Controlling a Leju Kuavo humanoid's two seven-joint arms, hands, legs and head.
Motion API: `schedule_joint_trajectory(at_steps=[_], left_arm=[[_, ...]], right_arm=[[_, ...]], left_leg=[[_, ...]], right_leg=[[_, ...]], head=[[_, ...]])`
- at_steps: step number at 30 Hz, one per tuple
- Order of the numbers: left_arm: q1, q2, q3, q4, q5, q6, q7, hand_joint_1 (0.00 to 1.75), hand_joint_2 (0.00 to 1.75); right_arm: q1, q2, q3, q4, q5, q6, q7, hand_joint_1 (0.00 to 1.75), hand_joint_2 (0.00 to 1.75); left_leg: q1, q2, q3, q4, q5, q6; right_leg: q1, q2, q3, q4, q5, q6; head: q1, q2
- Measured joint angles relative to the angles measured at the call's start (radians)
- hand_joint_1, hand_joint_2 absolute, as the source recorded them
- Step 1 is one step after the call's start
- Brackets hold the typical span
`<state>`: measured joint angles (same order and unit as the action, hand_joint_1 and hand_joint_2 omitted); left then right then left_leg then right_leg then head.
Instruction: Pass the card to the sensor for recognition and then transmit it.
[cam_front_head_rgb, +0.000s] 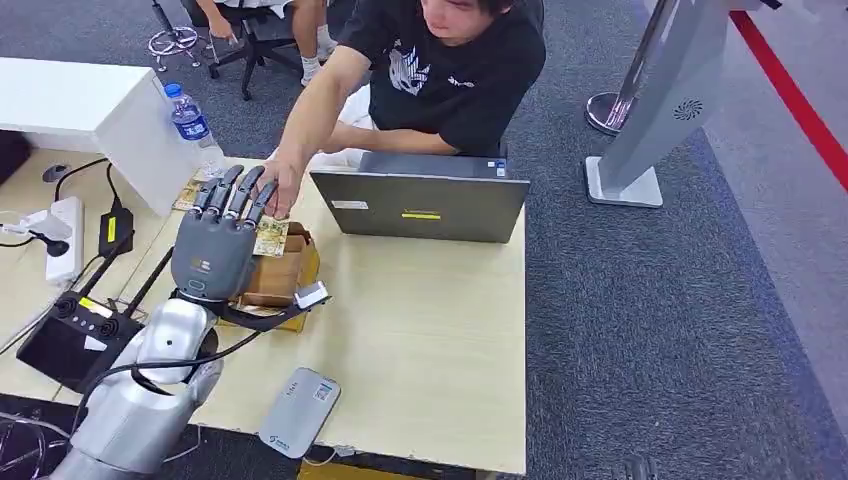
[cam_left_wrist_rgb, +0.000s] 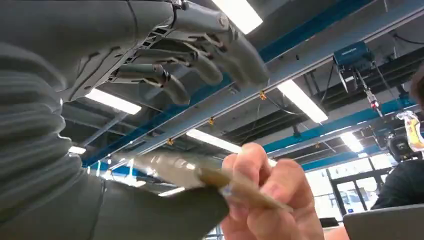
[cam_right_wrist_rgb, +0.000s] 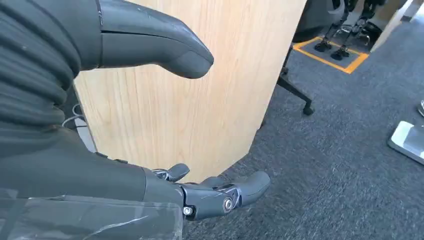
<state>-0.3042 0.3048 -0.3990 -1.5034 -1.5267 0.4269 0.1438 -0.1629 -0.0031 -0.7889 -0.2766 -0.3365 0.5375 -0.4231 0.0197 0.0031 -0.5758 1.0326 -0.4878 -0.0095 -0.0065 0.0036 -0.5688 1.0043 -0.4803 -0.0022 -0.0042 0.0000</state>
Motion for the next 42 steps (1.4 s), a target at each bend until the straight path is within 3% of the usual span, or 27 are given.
schedule_joint_trajectory(at_steps=[7, 10, 12, 13, 15, 18, 21, 24, 32, 42], left_arm=[[0.0, -0.001, 0.0, 0.005, 0.0, 0.006, -0.006, 1.75, 1.75], [0.002, -0.012, 0.0, 0.005, 0.0, 0.02, -0.049, 1.75, 1.75], [0.014, -0.028, 0.004, 0.005, 0.011, 0.022, -0.117, 1.75, 1.75], [0.028, -0.046, 0.014, 0.004, 0.042, 0.017, -0.188, 1.75, 1.75], [0.072, -0.083, 0.041, -0.007, 0.162, -0.016, -0.337, 1.75, 1.75], [0.134, -0.112, 0.061, -0.037, 0.35, -0.104, -0.488, 1.75, 1.75], [0.205, -0.105, 0.074, -0.05, 0.487, -0.174, -0.593, 1.75, 1.75], [0.274, -0.08, 0.08, -0.056, 0.546, -0.21, -0.655, 1.75, 1.75], [0.414, 0.019, 0.082, -0.081, 0.584, -0.254, -0.691, 1.75, 1.75], [0.462, 0.103, 0.082, -0.066, 0.61, -0.286, -0.625, 1.75, 1.75]], right_arm=[[0.0, 0.002, -0.002, 0.002, -0.002, 0.0, 0.003, 0.0, 1.75], [0.0, 0.002, -0.004, 0.002, -0.002, 0.0, 0.004, 0.0, 1.75], [0.0, 0.003, -0.01, 0.003, -0.002, -0.001, 0.004, 0.0, 1.75], [0.001, 0.003, -0.014, 0.003, -0.002, -0.001, 0.004, 0.0, 1.75], [0.002, 0.003, -0.024, 0.003, 0.0, 0.001, 0.004, 0.0, 1.75], [0.007, 0.003, -0.037, 0.003, 0.001, 0.004, 0.011, 0.0, 1.75], [0.009, 0.003, -0.046, 0.003, 0.008, 0.006, 0.019, 0.0, 1.75], [0.009, 0.003, -0.052, 0.003, 0.01, 0.007, 0.026, 0.0, 1.75], [0.007, 0.003, -0.069, 0.003, 0.008, 0.008, 0.035, 0.0, 1.75], [0.004, 0.003, -0.07, 0.003, 0.013, 0.011, 0.047, 0.0, 1.75]], left_leg=[[0.0, 0.0, 0.0, 0.0, 0.0, 0.0], [0.0, 0.0, 0.0, 0.0, 0.0, 0.0], [0.0, 0.0, 0.0, 0.0, 0.0, 0.0], [-0.001, 0.0, 0.0, 0.0, 0.0, 0.0], [-0.001, 0.0, 0.0, 0.0, 0.0, 0.0], [-0.001, 0.0, -0.001, 0.0, -0.001, 0.001], [-0.001, 0.0, -0.001, 0.0, -0.001, 0.001], [0.0, 0.0, -0.001, -0.001, -0.001, 0.001], [0.0, -0.001, -0.001, -0.001, 0.0, 0.0], [0.0, -0.001, -0.001, -0.001, 0.0, 0.0]], right_leg=[[0.0, 0.0, 0.0, 0.0, 0.0, 0.0], [0.0, 0.0, 0.0, 0.0, 0.0, 0.0], [0.0, 0.0, 0.0, 0.0, 0.0, 0.0], [0.0, 0.0, 0.0, 0.0, 0.0, 0.0], [0.0, 0.0, 0.0, 0.0, 0.0, 0.0], [0.0, 0.0, 0.0, 0.0, 0.0, 0.0], [0.0, 0.0, 0.0, 0.0, 0.0, 0.0], [0.0, 0.0, 0.0, 0.0, 0.0, 0.0], [0.0, -0.002, 0.0, 0.0, -0.001, 0.0], [0.0, -0.002, 0.0, 0.0, 0.0, 0.0]], head=[[0.0, 0.0], [0.0, 0.0], [0.0, 0.0], [0.0, 0.0], [0.0, 0.0], [0.001, 0.0], [0.0, 0.0], [0.0, 0.0], [0.0, 0.0], [0.0, 0.0]])
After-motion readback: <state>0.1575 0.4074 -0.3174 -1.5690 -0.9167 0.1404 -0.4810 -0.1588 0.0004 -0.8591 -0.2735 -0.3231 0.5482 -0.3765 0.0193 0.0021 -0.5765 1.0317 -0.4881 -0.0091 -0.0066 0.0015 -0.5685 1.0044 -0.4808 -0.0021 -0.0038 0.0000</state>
